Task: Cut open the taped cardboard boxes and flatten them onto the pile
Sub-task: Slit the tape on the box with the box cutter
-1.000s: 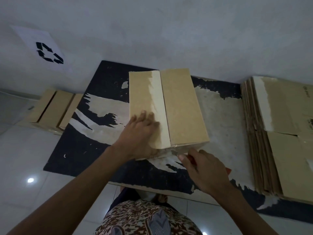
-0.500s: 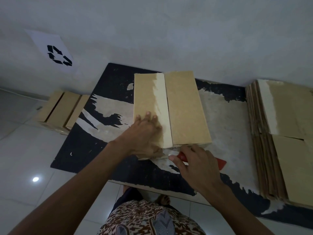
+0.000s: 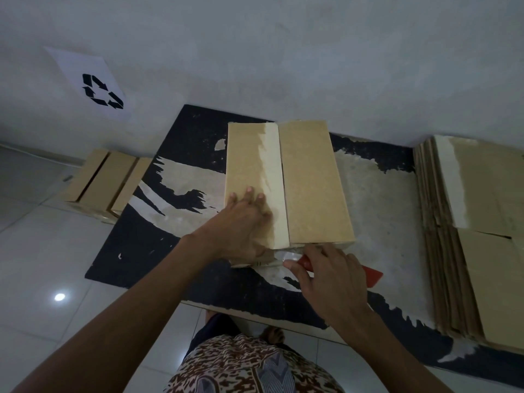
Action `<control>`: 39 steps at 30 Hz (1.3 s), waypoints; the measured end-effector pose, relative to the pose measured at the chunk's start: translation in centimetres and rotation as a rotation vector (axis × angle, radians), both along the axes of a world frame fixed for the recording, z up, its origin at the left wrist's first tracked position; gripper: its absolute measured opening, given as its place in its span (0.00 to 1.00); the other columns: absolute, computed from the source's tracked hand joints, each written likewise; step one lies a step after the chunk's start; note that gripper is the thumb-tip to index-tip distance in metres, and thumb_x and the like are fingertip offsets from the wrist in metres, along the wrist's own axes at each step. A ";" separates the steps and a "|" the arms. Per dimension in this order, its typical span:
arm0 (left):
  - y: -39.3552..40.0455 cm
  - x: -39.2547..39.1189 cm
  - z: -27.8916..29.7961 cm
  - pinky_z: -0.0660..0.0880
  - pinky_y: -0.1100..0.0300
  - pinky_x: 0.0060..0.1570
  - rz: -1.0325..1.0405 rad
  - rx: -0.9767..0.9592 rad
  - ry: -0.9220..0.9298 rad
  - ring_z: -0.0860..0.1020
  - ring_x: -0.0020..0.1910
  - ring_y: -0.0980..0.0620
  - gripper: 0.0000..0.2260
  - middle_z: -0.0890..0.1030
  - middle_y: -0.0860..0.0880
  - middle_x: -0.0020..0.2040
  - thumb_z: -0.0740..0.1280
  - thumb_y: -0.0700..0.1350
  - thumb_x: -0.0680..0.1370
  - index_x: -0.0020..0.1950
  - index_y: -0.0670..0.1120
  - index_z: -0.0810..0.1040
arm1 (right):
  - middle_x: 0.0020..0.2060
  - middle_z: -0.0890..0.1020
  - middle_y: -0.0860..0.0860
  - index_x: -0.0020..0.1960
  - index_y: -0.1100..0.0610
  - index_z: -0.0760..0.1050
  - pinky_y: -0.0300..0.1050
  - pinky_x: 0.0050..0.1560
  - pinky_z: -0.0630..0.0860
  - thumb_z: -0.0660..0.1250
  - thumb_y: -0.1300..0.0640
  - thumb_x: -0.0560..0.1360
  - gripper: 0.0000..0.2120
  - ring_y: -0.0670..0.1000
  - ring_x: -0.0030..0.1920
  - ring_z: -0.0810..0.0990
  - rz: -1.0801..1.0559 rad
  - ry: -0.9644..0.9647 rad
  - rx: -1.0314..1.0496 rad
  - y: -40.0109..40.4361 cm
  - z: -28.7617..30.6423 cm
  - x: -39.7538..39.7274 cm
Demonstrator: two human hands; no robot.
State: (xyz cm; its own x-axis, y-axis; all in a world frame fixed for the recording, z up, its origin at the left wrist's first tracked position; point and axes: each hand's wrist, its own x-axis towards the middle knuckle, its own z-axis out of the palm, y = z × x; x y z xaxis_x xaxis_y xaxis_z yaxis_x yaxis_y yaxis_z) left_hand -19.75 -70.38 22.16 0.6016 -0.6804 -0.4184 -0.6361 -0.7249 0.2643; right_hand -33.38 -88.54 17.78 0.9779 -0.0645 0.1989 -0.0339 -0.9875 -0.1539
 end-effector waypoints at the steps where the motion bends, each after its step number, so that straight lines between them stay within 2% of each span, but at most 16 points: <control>1: 0.0 0.1 0.0 0.39 0.45 0.76 -0.003 0.004 0.001 0.39 0.79 0.41 0.37 0.46 0.41 0.81 0.68 0.58 0.77 0.78 0.43 0.57 | 0.36 0.82 0.50 0.42 0.52 0.78 0.45 0.36 0.74 0.52 0.34 0.77 0.26 0.51 0.33 0.80 -0.013 0.007 -0.008 -0.4 0.0 -0.1; 7: -0.3 0.4 0.0 0.42 0.40 0.77 -0.026 0.035 -0.004 0.40 0.79 0.39 0.36 0.47 0.40 0.81 0.67 0.59 0.78 0.78 0.43 0.58 | 0.35 0.81 0.50 0.43 0.51 0.77 0.47 0.38 0.77 0.50 0.34 0.78 0.26 0.51 0.32 0.80 -0.059 0.018 -0.011 -1.5 0.1 -0.5; 17: -0.8 0.4 0.3 0.42 0.39 0.77 -0.036 0.074 -0.009 0.41 0.79 0.37 0.35 0.48 0.39 0.81 0.65 0.59 0.78 0.78 0.42 0.59 | 0.36 0.80 0.51 0.44 0.50 0.79 0.47 0.41 0.77 0.46 0.32 0.78 0.29 0.51 0.34 0.80 -0.084 0.107 -0.034 -3.2 0.4 -0.7; 22: -0.6 0.3 0.2 0.43 0.40 0.77 -0.009 0.033 0.011 0.41 0.79 0.39 0.36 0.49 0.40 0.81 0.68 0.57 0.77 0.78 0.41 0.59 | 0.32 0.76 0.44 0.37 0.46 0.71 0.40 0.31 0.68 0.52 0.32 0.78 0.22 0.46 0.29 0.73 -0.017 0.084 0.065 -3.7 2.3 -0.1; 24: -0.7 0.3 0.0 0.43 0.40 0.77 -0.012 0.027 0.002 0.42 0.79 0.39 0.34 0.49 0.41 0.80 0.68 0.57 0.77 0.77 0.42 0.61 | 0.30 0.74 0.42 0.36 0.46 0.69 0.41 0.30 0.70 0.49 0.31 0.78 0.24 0.44 0.29 0.72 0.018 0.120 0.054 -3.6 2.8 0.5; 27: -0.7 0.4 -0.1 0.42 0.40 0.77 -0.004 0.006 0.012 0.41 0.79 0.40 0.35 0.49 0.42 0.80 0.68 0.56 0.76 0.77 0.43 0.60 | 0.32 0.77 0.43 0.38 0.46 0.71 0.43 0.35 0.76 0.43 0.28 0.77 0.28 0.46 0.31 0.76 0.022 0.212 0.018 -3.7 3.1 1.4; 29: -0.7 0.4 -0.1 0.41 0.41 0.77 -0.001 0.009 0.016 0.40 0.79 0.40 0.35 0.49 0.41 0.80 0.68 0.56 0.76 0.77 0.43 0.60 | 0.35 0.78 0.44 0.41 0.47 0.74 0.44 0.39 0.77 0.43 0.28 0.77 0.30 0.47 0.34 0.78 0.012 0.291 0.023 -3.9 3.2 1.9; 35: -0.7 0.4 -0.3 0.41 0.40 0.77 -0.013 0.039 0.005 0.39 0.79 0.40 0.36 0.47 0.41 0.81 0.67 0.57 0.77 0.79 0.43 0.58 | 0.38 0.78 0.47 0.43 0.47 0.77 0.45 0.44 0.74 0.49 0.27 0.76 0.28 0.51 0.40 0.78 -0.011 0.427 -0.009 -3.7 5.2 3.4; 39: -0.8 0.4 -0.2 0.38 0.42 0.76 -0.017 0.046 0.010 0.37 0.79 0.40 0.36 0.46 0.41 0.81 0.66 0.58 0.78 0.79 0.44 0.57 | 0.37 0.77 0.46 0.46 0.47 0.77 0.44 0.42 0.70 0.51 0.28 0.76 0.27 0.50 0.39 0.77 -0.057 0.488 0.000 -4.2 6.1 3.5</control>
State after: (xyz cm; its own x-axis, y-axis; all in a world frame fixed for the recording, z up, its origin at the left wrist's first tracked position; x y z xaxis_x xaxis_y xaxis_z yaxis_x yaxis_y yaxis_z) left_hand -19.39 -71.18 21.98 0.5859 -0.6703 -0.4555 -0.6461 -0.7256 0.2367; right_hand -29.87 -92.69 23.88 0.9517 -0.1210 -0.2821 -0.1565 -0.9819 -0.1068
